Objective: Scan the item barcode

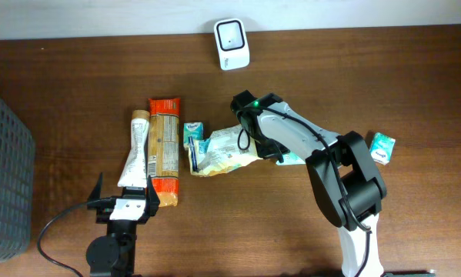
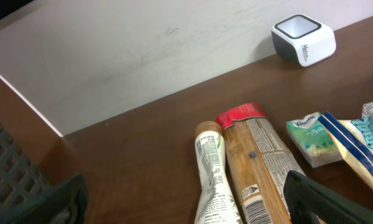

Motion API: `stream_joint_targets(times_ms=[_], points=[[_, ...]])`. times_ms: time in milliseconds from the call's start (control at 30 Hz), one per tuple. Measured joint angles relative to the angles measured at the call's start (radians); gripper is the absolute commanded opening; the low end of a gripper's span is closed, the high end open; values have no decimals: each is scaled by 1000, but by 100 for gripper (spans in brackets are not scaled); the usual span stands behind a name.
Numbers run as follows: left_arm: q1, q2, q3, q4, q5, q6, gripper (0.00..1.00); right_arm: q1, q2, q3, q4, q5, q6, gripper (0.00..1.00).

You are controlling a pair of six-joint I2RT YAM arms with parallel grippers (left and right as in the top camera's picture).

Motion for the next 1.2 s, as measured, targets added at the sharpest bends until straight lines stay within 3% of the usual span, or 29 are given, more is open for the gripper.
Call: stream_joint_targets(times_ms=[133, 233, 467, 533, 633, 733, 800, 900, 967, 1000, 1033, 1100, 1200], points=[[0, 0, 0, 0, 0, 0, 99, -6, 10, 42, -67, -40, -2, 4], [0, 0, 0, 0, 0, 0, 99, -40, -2, 170, -141, -231, -68, 4], [0, 0, 0, 0, 0, 0, 99, -393, -208, 261, -140, -1047, -381, 4], [0, 0, 0, 0, 0, 0, 99, -444, -201, 157, -58, -1232, -441, 4], [0, 0, 0, 0, 0, 0, 99, -468, -168, -96, 227, -1460, -465, 4], [0, 0, 0, 0, 0, 0, 99, -537, -115, -279, 367, -1582, -439, 9], [0, 0, 0, 0, 0, 0, 99, -584, -114, -289, 355, -1532, -423, 26], [0, 0, 0, 0, 0, 0, 99, -587, -115, -250, 314, -1393, -399, 44], [0, 0, 0, 0, 0, 0, 99, -542, -118, -166, 273, -1274, -371, 58], [0, 0, 0, 0, 0, 0, 99, -486, -122, -96, 259, -1145, -358, 71], [0, 0, 0, 0, 0, 0, 99, -447, -127, -64, 262, -1088, -357, 75], [0, 0, 0, 0, 0, 0, 99, -320, -134, 2, 284, -852, -341, 78], [0, 0, 0, 0, 0, 0, 99, -124, -140, 19, 342, -515, -341, 68]])
